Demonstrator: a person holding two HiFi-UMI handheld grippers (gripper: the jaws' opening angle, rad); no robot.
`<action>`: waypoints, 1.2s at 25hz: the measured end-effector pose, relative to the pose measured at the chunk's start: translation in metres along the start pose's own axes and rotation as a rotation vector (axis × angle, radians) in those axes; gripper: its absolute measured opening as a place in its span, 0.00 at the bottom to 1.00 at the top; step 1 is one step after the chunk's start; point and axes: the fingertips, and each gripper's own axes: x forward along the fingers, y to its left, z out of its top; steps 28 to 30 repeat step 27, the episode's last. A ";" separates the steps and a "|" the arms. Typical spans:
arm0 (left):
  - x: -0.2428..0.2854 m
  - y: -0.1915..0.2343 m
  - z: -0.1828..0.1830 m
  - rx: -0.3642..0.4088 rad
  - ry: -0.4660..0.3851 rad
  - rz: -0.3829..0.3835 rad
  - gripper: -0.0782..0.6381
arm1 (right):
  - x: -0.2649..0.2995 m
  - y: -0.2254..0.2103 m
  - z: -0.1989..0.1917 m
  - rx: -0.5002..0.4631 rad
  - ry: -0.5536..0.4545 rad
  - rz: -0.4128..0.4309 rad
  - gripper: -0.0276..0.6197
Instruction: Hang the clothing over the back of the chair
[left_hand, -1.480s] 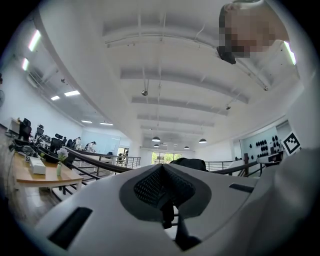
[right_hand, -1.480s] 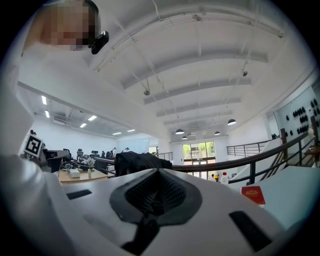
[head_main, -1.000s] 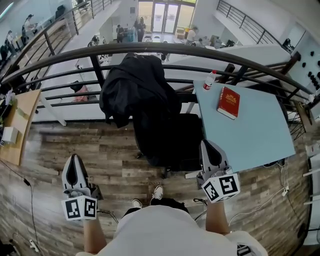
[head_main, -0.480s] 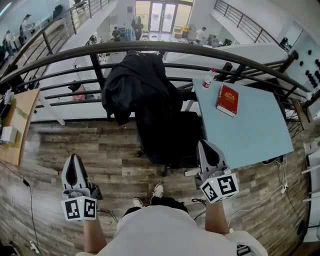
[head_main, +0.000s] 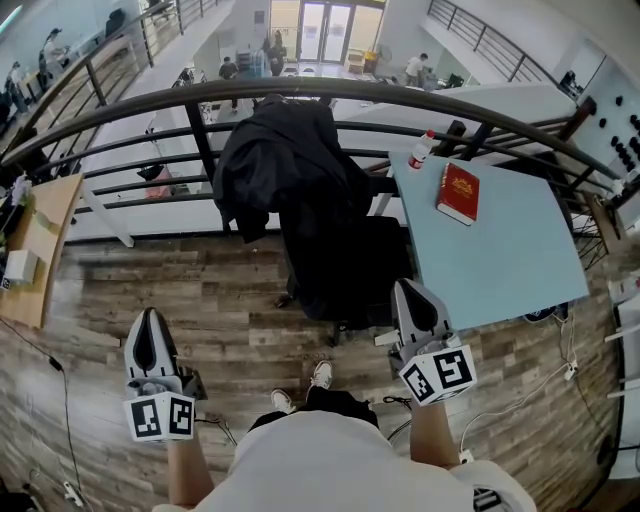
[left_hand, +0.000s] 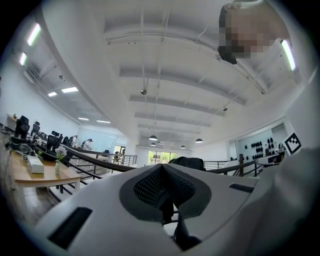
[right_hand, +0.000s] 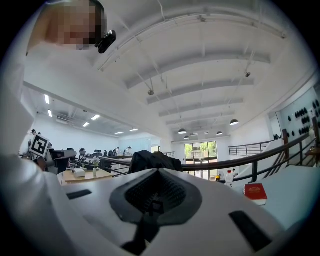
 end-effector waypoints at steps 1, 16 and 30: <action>-0.002 0.001 -0.001 0.001 0.003 -0.002 0.14 | -0.001 0.002 -0.001 0.001 0.000 -0.001 0.07; -0.021 0.013 -0.007 -0.001 0.023 -0.040 0.14 | -0.021 0.029 -0.010 0.001 0.009 -0.030 0.07; -0.020 0.019 -0.011 -0.009 0.031 -0.049 0.14 | -0.017 0.035 -0.013 0.002 0.009 -0.035 0.07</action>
